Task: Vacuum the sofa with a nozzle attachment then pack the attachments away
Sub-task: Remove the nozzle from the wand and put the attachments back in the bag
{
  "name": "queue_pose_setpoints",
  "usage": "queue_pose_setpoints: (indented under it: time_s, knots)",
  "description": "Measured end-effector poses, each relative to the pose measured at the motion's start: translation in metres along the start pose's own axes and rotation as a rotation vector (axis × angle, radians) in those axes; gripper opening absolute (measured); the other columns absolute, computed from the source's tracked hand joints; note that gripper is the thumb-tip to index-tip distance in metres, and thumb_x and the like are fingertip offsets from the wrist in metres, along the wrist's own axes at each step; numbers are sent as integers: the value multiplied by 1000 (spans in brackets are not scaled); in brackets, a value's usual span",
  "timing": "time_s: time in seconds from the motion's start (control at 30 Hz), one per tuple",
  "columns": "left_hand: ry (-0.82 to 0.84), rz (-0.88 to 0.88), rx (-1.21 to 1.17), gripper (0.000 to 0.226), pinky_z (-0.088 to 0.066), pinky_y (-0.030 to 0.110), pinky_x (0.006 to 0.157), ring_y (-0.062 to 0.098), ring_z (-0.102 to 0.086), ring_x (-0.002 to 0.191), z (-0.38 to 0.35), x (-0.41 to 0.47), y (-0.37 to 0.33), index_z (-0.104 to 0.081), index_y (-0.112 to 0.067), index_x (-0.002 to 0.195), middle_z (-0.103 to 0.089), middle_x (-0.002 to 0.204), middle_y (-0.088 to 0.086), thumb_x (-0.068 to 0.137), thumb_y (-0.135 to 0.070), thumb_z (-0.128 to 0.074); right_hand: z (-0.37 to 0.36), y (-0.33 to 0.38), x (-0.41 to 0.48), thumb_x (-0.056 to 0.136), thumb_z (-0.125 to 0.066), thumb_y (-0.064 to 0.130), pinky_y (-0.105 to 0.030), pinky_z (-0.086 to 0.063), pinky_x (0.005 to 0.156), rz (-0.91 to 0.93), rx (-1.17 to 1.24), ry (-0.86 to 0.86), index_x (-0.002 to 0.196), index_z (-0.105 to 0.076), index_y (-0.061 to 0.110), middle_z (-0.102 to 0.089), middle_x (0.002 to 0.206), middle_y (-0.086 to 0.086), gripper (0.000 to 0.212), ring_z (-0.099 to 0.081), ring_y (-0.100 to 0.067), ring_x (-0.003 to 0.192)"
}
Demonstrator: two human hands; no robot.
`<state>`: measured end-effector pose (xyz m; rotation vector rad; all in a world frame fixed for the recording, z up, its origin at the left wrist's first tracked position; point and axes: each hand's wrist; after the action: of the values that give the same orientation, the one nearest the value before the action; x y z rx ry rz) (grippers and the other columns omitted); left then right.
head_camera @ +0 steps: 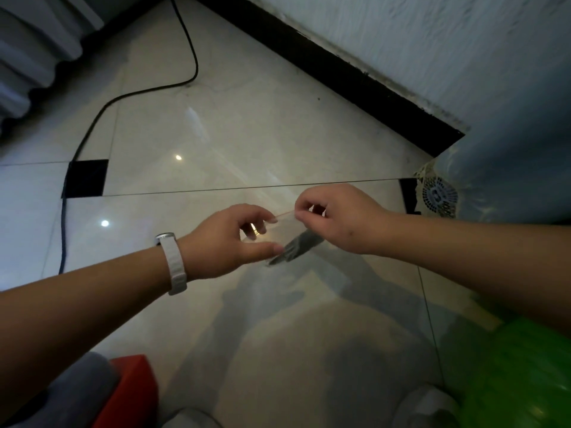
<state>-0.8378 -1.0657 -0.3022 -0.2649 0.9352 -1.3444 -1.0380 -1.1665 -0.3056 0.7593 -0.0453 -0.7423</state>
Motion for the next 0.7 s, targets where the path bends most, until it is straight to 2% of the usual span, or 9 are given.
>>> queue_pose_setpoints:
  time_s: [0.07,0.2,0.33,0.43,0.53,0.6,0.7]
  knots:
    - [-21,-18,28,30,-45,21,71,7,-59,88,-5,-1,7,-59,-34,109,-62,98,-11,84,-35,-75,3,-1,0,99,-56,31,-26,-48,70,-50,51,-13,97,-67,21,-58,80,19,15,-57,-4,78]
    - [-171,-24,38,7,-46,15,64,1,-62,73,-9,4,16,-71,-27,92,-68,79,-12,89,-21,-72,7,-5,1,100,-55,27,-30,-50,70,-109,139,-77,95,-65,21,-68,86,9,14,-61,-10,79]
    - [-239,-4,-97,9,-55,23,68,5,-68,66,-4,10,16,-70,-31,87,-71,73,-12,92,-24,-69,8,-16,2,98,-58,24,-34,-53,74,-159,197,-141,91,-64,21,-71,83,5,9,-65,-16,78]
    - [-241,-1,-121,8,-50,14,66,-1,-68,66,-3,11,17,-71,-29,91,-71,74,-15,94,-23,-67,9,-23,1,95,-64,23,-28,-49,70,-153,183,-130,90,-63,24,-66,80,8,5,-61,-10,75]
    - [-251,13,-119,12,-47,10,64,-3,-67,65,0,12,16,-71,-31,86,-71,70,-17,94,-24,-66,11,-23,0,95,-65,24,-21,-44,67,-156,182,-120,86,-63,29,-62,76,14,11,-57,-3,73]
    - [-263,2,-98,18,-48,15,65,-1,-66,65,6,13,15,-67,-35,81,-69,68,-17,95,-24,-65,13,-22,1,97,-63,25,-21,-47,67,-158,219,-130,85,-65,29,-63,76,13,13,-59,-5,73]
    - [-269,-35,-75,23,-56,34,70,10,-68,70,13,16,16,-65,-34,78,-70,72,-11,96,-21,-63,15,-21,2,96,-63,25,-11,-43,64,-155,288,-154,83,-66,28,-64,77,10,15,-56,-4,71]
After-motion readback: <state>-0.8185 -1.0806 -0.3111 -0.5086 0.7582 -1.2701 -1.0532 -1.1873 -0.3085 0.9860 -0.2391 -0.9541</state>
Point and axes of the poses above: each hand's wrist, its own x-axis towards the middle knuckle, its own z-axis out of the back of the hand, y = z × x
